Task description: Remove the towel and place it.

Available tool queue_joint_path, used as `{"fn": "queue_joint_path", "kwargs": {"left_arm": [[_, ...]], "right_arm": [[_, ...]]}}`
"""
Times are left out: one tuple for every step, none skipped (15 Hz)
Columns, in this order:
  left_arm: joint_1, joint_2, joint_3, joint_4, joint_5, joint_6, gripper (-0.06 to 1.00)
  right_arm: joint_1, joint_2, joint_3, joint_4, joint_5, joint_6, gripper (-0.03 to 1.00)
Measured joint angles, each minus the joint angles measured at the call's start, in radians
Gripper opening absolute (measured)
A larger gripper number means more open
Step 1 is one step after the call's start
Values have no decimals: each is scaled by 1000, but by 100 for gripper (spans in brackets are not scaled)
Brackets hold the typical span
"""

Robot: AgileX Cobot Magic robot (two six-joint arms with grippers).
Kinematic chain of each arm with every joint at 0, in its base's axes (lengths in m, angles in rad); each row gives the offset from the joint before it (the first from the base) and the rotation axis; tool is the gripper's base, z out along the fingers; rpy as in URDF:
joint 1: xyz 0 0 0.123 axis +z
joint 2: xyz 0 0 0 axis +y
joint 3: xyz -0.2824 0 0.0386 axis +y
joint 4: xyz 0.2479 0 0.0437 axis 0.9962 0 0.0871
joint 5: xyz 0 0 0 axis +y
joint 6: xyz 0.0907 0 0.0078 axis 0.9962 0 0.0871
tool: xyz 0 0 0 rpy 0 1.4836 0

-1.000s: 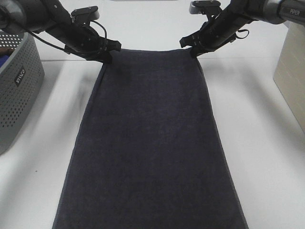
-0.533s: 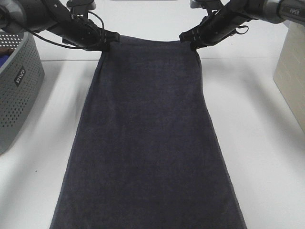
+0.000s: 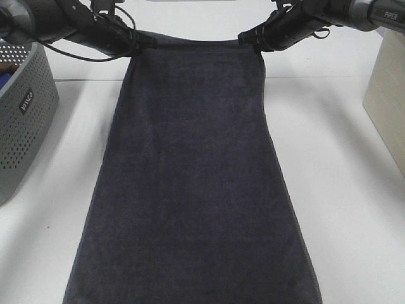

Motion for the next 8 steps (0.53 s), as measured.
{"fn": "queue_joint_path", "kwargs": {"left_arm": [[0, 0, 0, 0, -11, 4, 1], [0, 1, 0, 0, -19, 10, 1], [0, 5, 0, 0, -27, 14, 1], [0, 11, 0, 0, -36, 21, 1], [0, 17, 0, 0, -37, 29, 1], [-1, 34, 0, -1, -50, 37, 1], [-1, 46, 0, -1, -61, 40, 1], [-1, 62, 0, -1, -67, 43, 1]], "right_arm": [[0, 0, 0, 0, -10, 0, 1], [0, 1, 0, 0, -15, 0, 1], [0, 5, 0, 0, -19, 0, 1], [0, 15, 0, 0, -20, 0, 1], [0, 28, 0, 0, -20, 0, 1], [0, 47, 0, 0, -38, 0, 1], [0, 50, 0, 0, -43, 0, 1], [1, 57, 0, 1, -47, 0, 1]]}}
